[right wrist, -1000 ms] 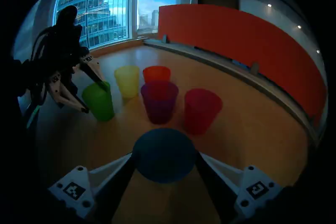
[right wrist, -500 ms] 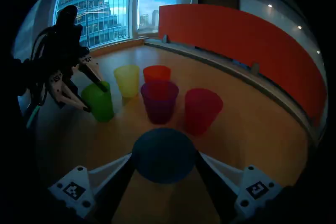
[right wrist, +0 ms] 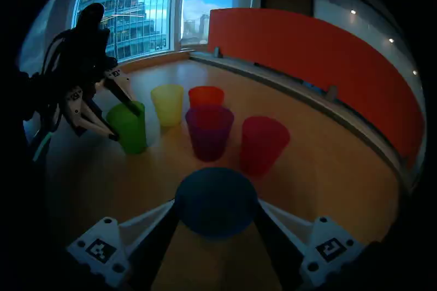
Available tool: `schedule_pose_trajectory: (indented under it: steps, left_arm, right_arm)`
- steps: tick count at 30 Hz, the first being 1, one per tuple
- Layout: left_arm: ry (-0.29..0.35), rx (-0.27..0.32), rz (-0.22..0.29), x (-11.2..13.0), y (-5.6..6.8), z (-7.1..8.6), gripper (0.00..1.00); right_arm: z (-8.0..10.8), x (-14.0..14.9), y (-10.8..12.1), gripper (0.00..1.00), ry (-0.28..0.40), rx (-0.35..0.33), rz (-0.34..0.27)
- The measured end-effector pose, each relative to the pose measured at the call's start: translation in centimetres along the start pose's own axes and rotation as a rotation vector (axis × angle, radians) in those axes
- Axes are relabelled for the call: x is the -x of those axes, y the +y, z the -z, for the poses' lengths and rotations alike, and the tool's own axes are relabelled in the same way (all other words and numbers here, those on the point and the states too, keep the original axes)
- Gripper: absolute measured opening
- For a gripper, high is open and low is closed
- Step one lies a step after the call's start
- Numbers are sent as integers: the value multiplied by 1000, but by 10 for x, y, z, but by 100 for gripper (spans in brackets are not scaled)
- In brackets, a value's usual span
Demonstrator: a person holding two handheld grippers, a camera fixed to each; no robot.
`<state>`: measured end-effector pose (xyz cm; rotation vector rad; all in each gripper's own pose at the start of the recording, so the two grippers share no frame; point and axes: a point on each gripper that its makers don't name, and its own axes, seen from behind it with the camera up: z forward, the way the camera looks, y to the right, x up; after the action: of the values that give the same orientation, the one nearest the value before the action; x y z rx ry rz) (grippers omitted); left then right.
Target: Pour water
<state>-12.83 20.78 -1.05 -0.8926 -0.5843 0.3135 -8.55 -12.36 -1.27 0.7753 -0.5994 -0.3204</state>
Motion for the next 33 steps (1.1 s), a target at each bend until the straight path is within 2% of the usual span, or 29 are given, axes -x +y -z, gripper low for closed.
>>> schedule_pose_trajectory:
  steps: [11,26,33]
  left_arm:
    - [75,-24,11,-26,0,19,87]
    - [259,-79,7,-78,-3,60,87]
    - [367,-101,5,-106,-5,77,87]
  right_arm:
    - [21,-29,1,91,84,26,-17]
    - [56,-83,0,91,265,82,-34]
    - [68,-107,1,91,337,100,-27]
